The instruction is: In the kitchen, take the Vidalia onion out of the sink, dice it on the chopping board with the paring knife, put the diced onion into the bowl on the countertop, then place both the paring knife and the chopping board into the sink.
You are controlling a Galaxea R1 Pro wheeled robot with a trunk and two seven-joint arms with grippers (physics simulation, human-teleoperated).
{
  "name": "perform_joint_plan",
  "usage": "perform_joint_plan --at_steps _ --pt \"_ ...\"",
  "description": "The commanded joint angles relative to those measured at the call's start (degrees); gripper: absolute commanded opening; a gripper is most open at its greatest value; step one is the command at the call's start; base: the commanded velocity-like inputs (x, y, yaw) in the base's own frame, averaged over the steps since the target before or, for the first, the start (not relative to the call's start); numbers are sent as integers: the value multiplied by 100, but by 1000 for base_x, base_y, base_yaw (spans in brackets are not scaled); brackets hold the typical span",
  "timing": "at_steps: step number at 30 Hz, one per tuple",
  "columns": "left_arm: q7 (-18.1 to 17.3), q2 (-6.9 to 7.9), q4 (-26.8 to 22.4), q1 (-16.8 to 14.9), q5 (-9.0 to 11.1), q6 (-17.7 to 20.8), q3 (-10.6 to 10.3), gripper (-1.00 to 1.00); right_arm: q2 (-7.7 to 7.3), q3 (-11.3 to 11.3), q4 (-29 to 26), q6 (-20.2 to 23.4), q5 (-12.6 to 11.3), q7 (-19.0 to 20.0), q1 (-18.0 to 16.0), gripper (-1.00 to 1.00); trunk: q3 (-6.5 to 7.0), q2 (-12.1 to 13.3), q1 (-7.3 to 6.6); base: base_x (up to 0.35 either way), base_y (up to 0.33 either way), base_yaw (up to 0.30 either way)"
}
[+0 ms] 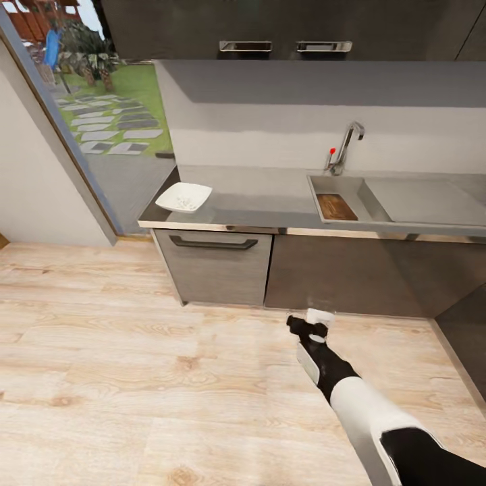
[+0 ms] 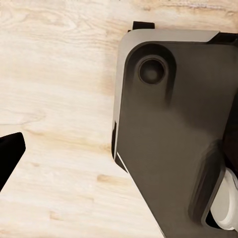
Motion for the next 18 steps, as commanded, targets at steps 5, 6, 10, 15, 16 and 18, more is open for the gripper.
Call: perform_joint_plan --at_steps 5,6,10,15,16,18 --pt "3 -2 16 -10 50 -43 -44 100 -9 56 1601 -1529 30 486 -5 100 -8 -11 3 0 0 0" --pt "4 0 13 -10 50 -43 -44 100 -12 57 1860 -1830 37 641 14 100 -8 -11 3 0 0 0" --pt "5 12 -5 -10 50 -50 -34 100 -85 59 2212 -2399 55 1134 713 100 -8 -11 3 0 0 0" --pt "77 22 -143 -2 43 -77 -9 100 -236 59 2273 -2860 65 1387 1628 100 -8 -11 3 0 0 0" --pt "188 41 -272 -2 42 -81 -6 100 -293 59 2276 -3022 63 1428 1821 100 -8 -11 3 0 0 0" --pt "449 72 -564 -1 45 -84 -5 100 -371 59 2280 -3266 62 1484 2091 100 -8 -11 3 0 0 0"
